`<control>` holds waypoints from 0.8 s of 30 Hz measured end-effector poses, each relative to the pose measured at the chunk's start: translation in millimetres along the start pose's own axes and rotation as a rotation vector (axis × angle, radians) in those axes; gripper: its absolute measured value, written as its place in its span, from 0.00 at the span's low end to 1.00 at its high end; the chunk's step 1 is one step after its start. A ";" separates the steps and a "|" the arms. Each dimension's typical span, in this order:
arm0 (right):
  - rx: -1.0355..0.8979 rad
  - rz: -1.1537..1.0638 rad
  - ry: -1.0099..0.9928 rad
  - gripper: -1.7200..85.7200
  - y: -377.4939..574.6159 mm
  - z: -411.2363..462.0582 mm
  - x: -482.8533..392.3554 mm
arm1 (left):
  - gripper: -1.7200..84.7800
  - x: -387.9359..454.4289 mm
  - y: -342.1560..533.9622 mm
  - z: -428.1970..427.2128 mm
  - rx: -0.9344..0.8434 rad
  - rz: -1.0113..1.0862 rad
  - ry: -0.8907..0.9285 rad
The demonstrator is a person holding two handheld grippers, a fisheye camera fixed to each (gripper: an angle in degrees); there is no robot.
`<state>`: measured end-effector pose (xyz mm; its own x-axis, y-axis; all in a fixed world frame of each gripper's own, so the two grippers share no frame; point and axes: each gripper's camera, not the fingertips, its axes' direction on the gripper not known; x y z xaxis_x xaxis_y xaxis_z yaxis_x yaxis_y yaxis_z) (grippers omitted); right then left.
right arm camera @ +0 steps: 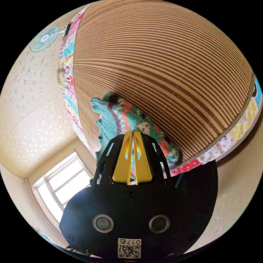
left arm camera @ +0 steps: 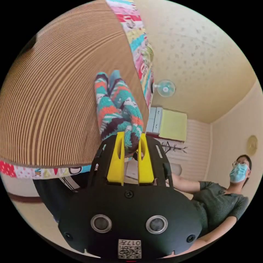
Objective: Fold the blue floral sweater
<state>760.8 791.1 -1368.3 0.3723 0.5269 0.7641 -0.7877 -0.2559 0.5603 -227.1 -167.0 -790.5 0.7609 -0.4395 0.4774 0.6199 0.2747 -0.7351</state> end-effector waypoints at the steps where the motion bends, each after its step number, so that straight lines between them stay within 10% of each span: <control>1: -0.018 -0.041 0.010 0.02 -2.0 0.6 0.2 | 0.11 13.2 -0.8 11.4 -0.030 0.038 -0.010; 9: -0.048 -0.086 -0.138 0.02 -13.2 -11.1 25.1 | 0.11 152.7 52.5 248.1 -0.512 0.534 -0.257; 15: -0.055 -0.165 -0.254 0.04 -25.0 -58.4 53.3 | 0.13 104.4 123.6 376.1 -0.819 0.411 -0.220; 24: -0.180 -0.332 -0.236 0.22 -45.4 -125.8 79.3 | 0.17 60.6 115.2 266.0 -0.242 0.123 -0.330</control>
<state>764.3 946.5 -1373.4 0.7049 0.3517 0.6160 -0.6716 0.0516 0.7391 -58.6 65.4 -718.2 0.8714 -0.1076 0.4787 0.4876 0.0818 -0.8692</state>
